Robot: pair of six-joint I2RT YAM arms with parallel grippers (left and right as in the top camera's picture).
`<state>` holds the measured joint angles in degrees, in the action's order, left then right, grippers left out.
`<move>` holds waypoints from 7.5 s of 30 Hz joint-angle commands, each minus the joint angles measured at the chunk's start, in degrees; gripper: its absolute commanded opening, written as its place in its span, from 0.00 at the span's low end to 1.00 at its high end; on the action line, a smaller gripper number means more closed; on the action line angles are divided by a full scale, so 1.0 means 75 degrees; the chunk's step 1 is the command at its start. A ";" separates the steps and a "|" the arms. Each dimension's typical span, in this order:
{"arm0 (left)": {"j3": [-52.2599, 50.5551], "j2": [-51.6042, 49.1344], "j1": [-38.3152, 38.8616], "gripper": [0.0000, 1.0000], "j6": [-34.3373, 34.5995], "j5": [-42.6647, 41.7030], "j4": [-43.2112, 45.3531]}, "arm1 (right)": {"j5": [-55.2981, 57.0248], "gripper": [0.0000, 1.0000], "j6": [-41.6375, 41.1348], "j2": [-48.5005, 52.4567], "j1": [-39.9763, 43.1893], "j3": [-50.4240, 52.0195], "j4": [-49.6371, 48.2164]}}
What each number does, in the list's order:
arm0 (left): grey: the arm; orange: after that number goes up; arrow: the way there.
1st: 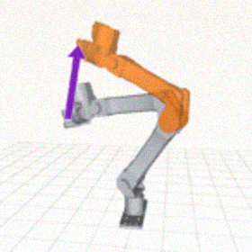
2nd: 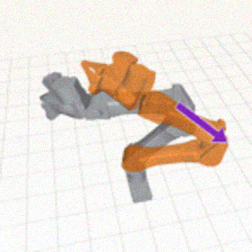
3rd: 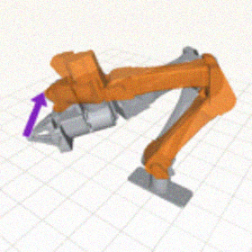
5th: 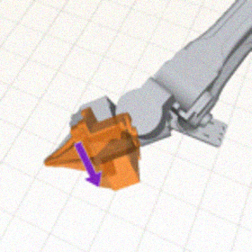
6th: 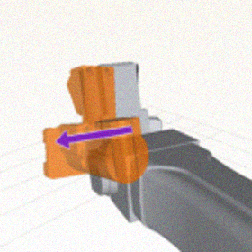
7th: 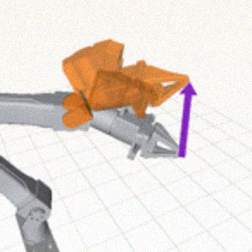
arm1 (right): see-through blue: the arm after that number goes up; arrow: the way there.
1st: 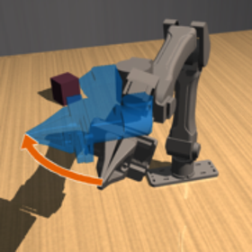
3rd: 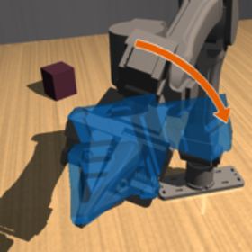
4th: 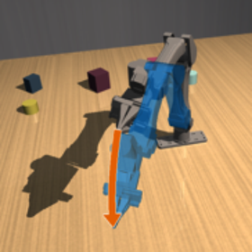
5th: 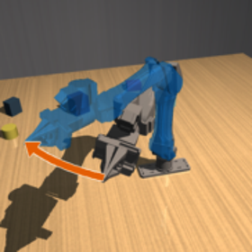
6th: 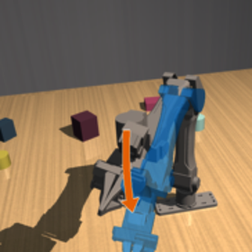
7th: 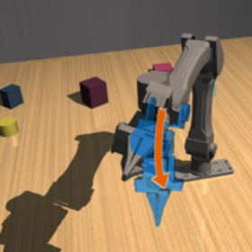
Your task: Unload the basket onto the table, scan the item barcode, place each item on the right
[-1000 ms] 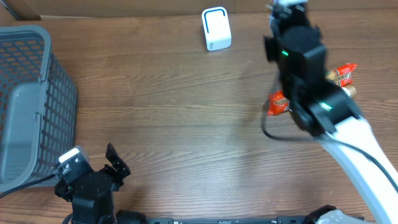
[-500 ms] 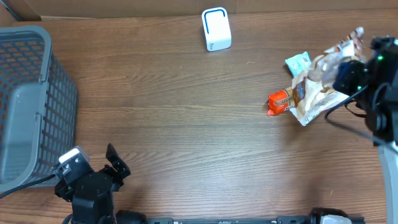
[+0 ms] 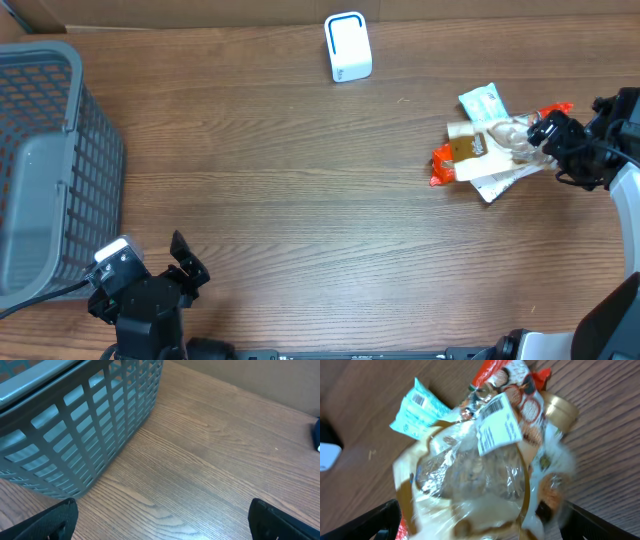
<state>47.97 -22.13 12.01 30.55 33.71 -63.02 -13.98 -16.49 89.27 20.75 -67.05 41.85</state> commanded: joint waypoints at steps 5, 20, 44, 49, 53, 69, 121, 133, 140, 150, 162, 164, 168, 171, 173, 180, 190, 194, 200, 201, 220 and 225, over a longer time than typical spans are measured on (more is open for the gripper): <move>-0.0012 0.0015 0.0032 1.00 0.0105 0.0128 0.0003 | -0.0210 1.00 -0.0003 -0.0291 0.0122 -0.1609 0.1032; -0.0012 0.0015 0.0032 0.99 0.0105 0.0128 0.0003 | -0.2667 1.00 0.1667 -0.1416 -0.1023 -0.4943 0.5651; -0.0012 0.0015 0.0032 1.00 0.0105 0.0128 0.0003 | -0.0828 1.00 0.1816 -0.2331 -0.1775 -0.4896 0.6752; -0.0012 0.0015 0.0032 1.00 0.0105 0.0128 0.0003 | -0.0825 1.00 0.2690 -0.2722 -0.1883 -0.4301 0.5415; -0.0012 0.0015 0.0032 1.00 0.0105 0.0128 0.0003 | -0.0828 1.00 0.3212 -0.3628 -0.2183 -0.3200 0.3896; -0.0012 0.0015 0.0032 1.00 0.0105 0.0128 0.0003 | -0.0679 1.00 0.3468 -0.8376 -0.3255 0.3733 -0.2725; -0.0012 0.0015 0.0032 1.00 0.0105 0.0128 0.0003 | -0.0484 1.00 0.2833 -1.1881 -0.3381 0.8877 -0.5138; -0.0044 0.0020 0.0038 0.99 0.0102 -0.0047 0.0108 | -0.0484 1.00 0.2833 -1.1881 -0.3381 0.8877 -0.5138; -0.1559 0.0181 -0.0015 1.00 -0.2871 -0.2232 0.3576 | -0.0484 1.00 0.2833 -1.1881 -0.3381 0.8877 -0.5138; -0.5152 0.0641 -0.0015 0.99 -0.4995 -0.4234 0.9369 | -0.0484 1.00 0.2833 -1.1881 -0.3381 0.8877 -0.5138; -0.6359 0.2025 -0.0530 0.99 -0.4963 -0.4132 0.8728 | -0.0484 1.00 0.2833 -1.1881 -0.3381 0.8877 -0.5138; -0.6359 0.2492 -0.0839 1.00 -0.4960 -0.4182 0.7883 | -0.0484 1.00 0.2833 -1.1881 -0.3381 0.8877 -0.5138; -0.6359 0.2929 -0.1309 0.99 -0.4672 -0.4494 0.7816 | -0.0484 1.00 0.2833 -1.1881 -0.3381 0.8877 -0.5138; -0.6359 0.2917 -0.1364 1.00 -0.4677 -0.4497 0.7810 | -0.0484 1.00 0.2833 -1.1881 -0.3381 0.8877 -0.5138; -0.6359 0.2911 -0.1361 1.00 -0.4674 -0.4497 0.7813 | -0.0484 1.00 0.2833 -1.1881 -0.3381 0.8877 -0.5138; -0.6359 0.2911 -0.1361 1.00 -0.4674 -0.4497 0.7813 | -0.0484 1.00 0.2833 -1.1881 -0.3381 0.8877 -0.5138; -0.6359 0.2911 -0.1361 1.00 -0.4674 -0.4497 0.7813 | -0.0484 1.00 0.2833 -1.1881 -0.3381 0.8877 -0.5138; -0.6359 0.2911 -0.1361 1.00 -0.4674 -0.4497 0.7813 | -0.0484 1.00 0.2833 -1.1881 -0.3381 0.8877 -0.5138; -0.6359 0.2911 -0.1361 1.00 -0.4674 -0.4497 0.7813 | -0.0484 1.00 0.2833 -1.1881 -0.3381 0.8877 -0.5138; -0.6359 0.2911 -0.1361 0.99 -0.4674 -0.4497 0.7813 | -0.0484 1.00 0.2833 -1.1881 -0.3381 0.8877 -0.5138; -0.6359 0.2911 -0.1361 1.00 -0.4674 -0.4497 0.7810 | -0.0484 1.00 0.2833 -1.1881 -0.3381 0.8877 -0.5138; -0.6359 0.2911 -0.1361 0.99 -0.4674 -0.4497 0.7810 | -0.0484 1.00 0.2833 -1.1881 -0.3381 0.8877 -0.5138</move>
<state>0.47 -0.91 2.13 -4.86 1.02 -4.49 -17.96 4.86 0.84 -4.23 -1.06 3.68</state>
